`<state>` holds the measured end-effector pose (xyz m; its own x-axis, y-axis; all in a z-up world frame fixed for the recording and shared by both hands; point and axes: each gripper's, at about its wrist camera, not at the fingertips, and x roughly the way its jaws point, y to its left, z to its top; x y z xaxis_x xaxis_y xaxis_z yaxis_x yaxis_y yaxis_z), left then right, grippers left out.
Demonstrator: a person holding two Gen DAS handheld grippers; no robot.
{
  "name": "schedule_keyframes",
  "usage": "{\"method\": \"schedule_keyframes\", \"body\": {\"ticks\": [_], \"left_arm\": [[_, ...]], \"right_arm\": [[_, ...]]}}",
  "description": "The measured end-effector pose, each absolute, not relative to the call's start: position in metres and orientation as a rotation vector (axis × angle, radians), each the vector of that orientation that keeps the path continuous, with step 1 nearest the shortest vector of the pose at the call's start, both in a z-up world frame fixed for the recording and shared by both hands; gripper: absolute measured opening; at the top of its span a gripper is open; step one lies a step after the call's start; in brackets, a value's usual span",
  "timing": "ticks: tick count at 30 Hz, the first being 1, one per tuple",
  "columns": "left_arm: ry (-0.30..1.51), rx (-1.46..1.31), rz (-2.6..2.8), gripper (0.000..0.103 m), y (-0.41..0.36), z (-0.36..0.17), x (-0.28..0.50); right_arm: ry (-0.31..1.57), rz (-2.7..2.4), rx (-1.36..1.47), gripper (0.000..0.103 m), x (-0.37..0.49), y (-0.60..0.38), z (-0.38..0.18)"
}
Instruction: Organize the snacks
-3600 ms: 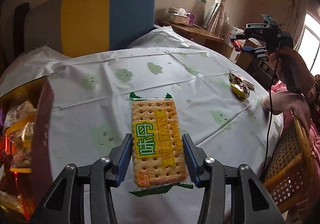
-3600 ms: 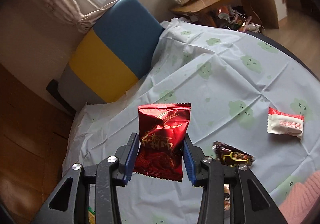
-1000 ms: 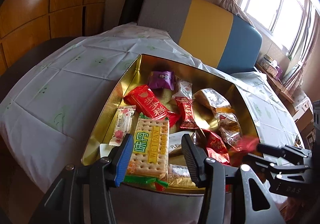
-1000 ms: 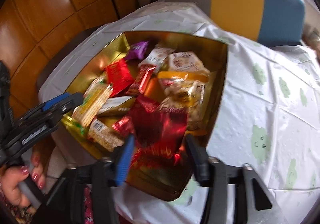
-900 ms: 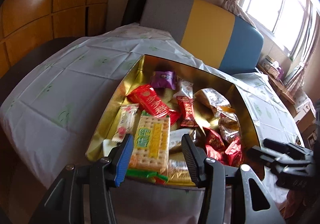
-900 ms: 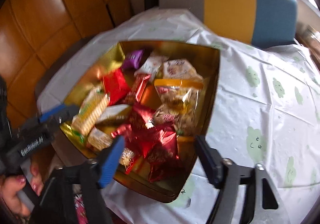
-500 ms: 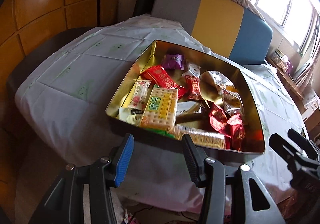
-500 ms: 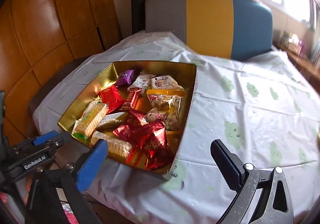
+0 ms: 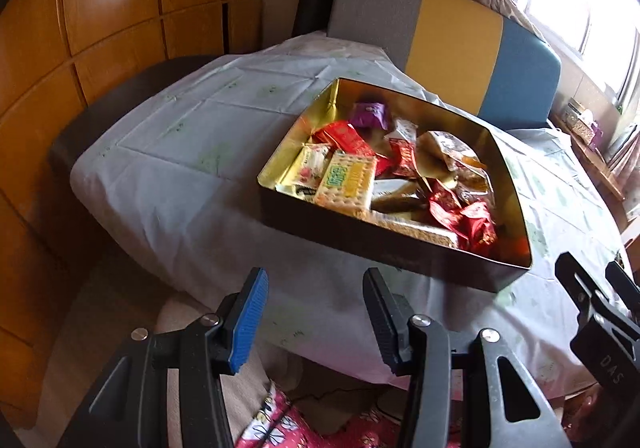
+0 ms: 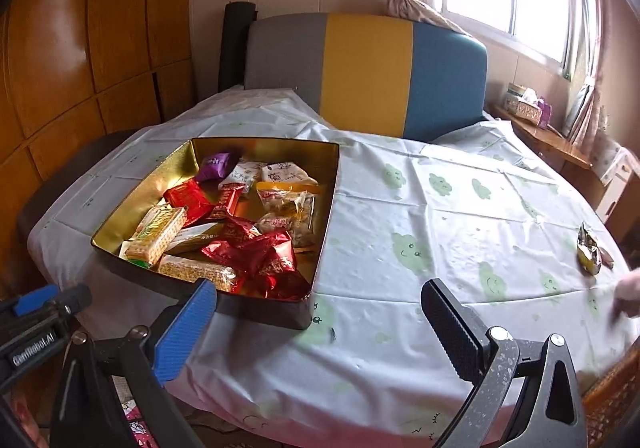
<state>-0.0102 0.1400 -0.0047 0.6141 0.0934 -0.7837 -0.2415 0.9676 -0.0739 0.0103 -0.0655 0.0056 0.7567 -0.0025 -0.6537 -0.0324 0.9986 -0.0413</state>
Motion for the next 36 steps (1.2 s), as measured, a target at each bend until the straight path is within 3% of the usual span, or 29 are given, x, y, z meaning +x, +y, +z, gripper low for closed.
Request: {"method": "schedule_keyframes", "body": {"ticks": [36], "left_arm": [[0.839,-0.123,0.22,0.05,0.129,0.002,-0.024]], "right_arm": [[0.763,0.032,-0.034,0.103,0.014,-0.059,-0.007]]}}
